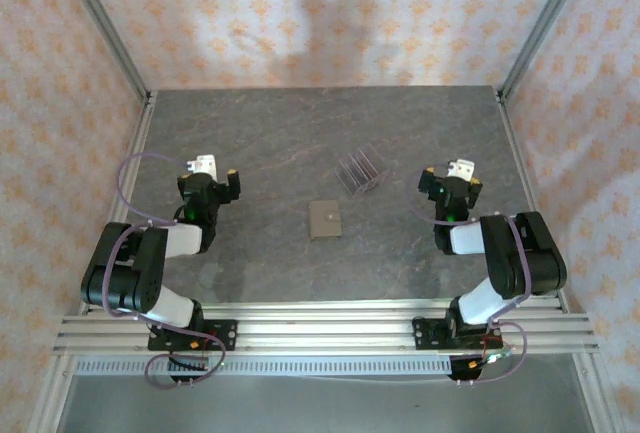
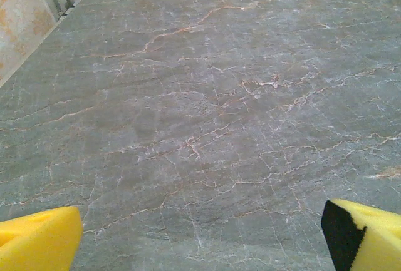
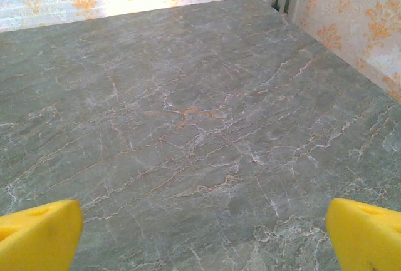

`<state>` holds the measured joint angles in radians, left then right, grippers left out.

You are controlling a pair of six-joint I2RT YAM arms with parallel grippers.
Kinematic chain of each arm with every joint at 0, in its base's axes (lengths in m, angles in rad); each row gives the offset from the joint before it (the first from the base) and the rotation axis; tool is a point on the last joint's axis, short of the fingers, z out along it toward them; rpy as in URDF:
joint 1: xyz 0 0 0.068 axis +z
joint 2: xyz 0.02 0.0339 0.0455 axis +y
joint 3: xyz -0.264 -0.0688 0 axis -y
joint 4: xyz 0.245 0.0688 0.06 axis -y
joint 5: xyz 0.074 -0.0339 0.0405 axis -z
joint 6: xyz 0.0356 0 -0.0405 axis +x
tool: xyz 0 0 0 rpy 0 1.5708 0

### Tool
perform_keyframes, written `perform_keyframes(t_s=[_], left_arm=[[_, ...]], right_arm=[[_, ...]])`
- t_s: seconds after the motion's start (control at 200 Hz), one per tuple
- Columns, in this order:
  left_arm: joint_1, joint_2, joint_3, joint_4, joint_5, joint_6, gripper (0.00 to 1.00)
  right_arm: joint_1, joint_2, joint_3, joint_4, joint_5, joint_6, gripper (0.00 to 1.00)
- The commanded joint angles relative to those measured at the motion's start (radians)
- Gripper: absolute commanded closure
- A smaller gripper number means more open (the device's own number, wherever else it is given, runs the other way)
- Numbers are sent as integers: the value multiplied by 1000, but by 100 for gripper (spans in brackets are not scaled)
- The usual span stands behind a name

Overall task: Put the credit cards into the card holder
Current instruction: Open the button on the card holder.

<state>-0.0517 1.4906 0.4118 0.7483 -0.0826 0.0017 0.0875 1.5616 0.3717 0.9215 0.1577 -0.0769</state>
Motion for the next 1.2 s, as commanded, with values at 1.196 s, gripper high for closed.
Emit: perform_keyframes(t_s=[1.196], left_arm=[[9, 7, 21, -18, 6, 14, 0]], right_arm=[[2, -9, -14, 31, 15, -3, 1]])
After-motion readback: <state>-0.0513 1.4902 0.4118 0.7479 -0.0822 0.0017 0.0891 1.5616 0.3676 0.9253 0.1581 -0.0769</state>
